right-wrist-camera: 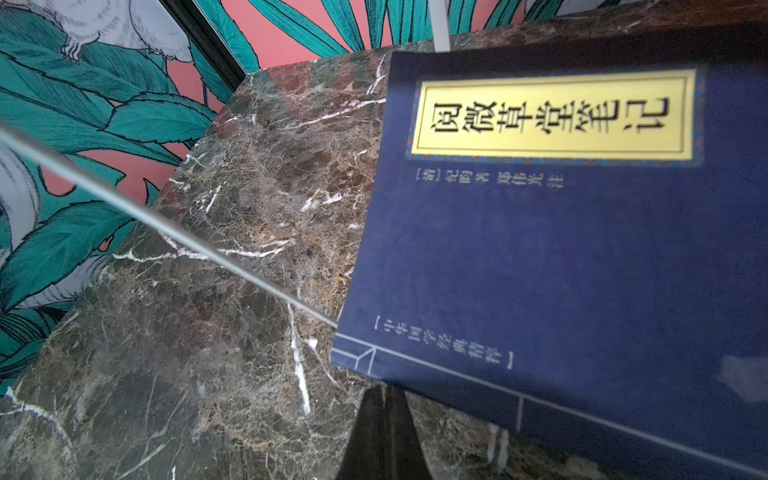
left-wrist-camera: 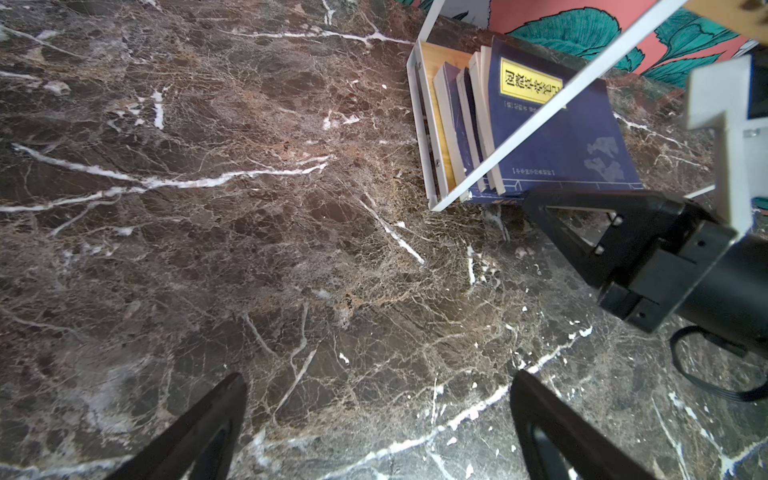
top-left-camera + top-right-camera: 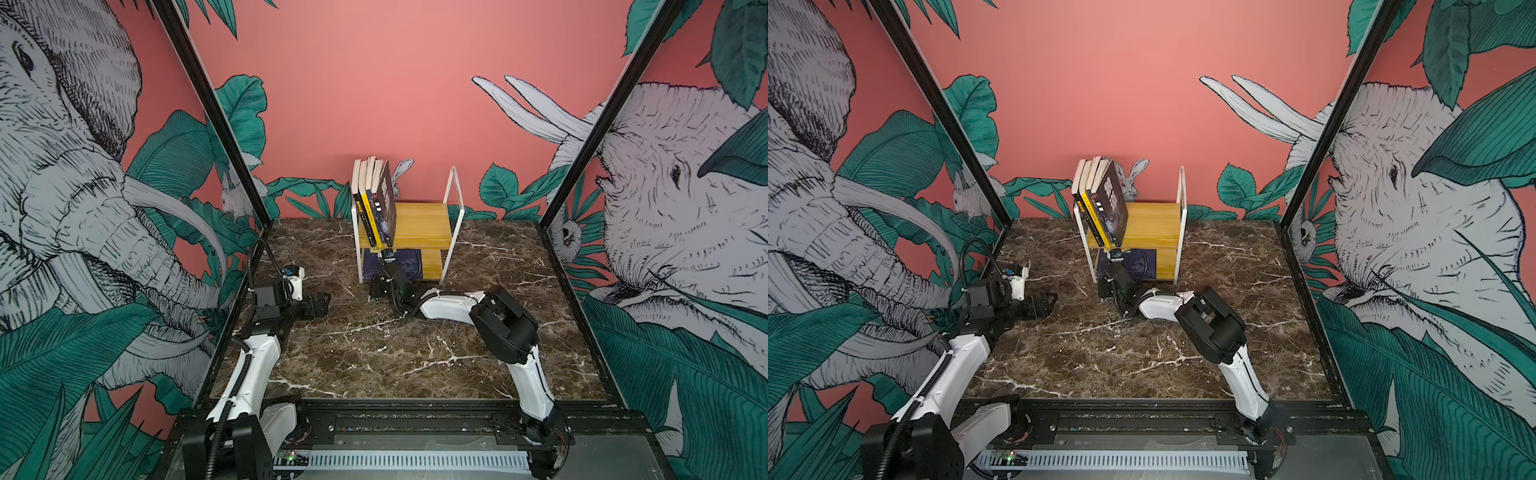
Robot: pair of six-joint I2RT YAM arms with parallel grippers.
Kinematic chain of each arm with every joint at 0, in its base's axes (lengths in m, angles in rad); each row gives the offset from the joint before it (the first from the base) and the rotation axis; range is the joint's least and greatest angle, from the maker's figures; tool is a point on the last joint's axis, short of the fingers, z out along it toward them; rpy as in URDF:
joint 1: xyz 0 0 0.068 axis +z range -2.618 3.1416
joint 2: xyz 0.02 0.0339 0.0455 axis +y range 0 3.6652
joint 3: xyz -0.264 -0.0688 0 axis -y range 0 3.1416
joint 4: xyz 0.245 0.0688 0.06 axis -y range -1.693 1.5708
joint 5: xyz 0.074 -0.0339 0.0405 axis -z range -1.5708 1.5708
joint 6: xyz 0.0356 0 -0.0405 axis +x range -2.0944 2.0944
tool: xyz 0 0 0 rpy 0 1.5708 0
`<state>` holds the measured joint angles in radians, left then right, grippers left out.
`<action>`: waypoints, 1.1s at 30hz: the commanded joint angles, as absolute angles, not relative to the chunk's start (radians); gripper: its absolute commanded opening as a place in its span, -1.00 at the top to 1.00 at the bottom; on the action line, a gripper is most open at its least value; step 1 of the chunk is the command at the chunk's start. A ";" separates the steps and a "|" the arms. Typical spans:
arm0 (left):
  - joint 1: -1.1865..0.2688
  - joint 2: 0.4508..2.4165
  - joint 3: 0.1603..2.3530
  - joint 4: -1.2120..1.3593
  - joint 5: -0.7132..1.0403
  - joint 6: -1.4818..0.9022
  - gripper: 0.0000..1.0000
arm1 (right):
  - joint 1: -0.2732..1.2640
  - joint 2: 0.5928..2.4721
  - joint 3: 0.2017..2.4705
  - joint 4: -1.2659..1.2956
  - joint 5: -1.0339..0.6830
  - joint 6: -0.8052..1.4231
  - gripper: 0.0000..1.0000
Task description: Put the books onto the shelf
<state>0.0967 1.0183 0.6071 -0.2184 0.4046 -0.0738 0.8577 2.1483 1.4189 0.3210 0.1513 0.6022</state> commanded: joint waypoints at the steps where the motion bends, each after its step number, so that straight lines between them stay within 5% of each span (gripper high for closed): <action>1: 0.094 1.003 0.601 -0.216 0.416 -0.058 -0.99 | 0.841 2.173 1.437 0.365 0.145 0.627 1.00; 19: 0.093 1.000 0.601 -0.217 0.413 -0.050 -0.99 | 0.831 2.149 1.425 0.385 0.131 0.624 1.00; 30: 0.095 0.998 0.615 -0.227 0.416 -0.015 -0.99 | 0.944 1.812 0.955 0.513 0.251 0.562 1.00; 33: 0.099 0.993 0.647 -0.252 0.397 0.027 -0.99 | 0.950 1.700 0.814 0.523 0.302 0.543 0.79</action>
<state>0.0971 1.0183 0.6075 -0.2222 0.4026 -0.0307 0.9581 1.7802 0.8898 0.4572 0.2115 0.5747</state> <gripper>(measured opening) 0.993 0.075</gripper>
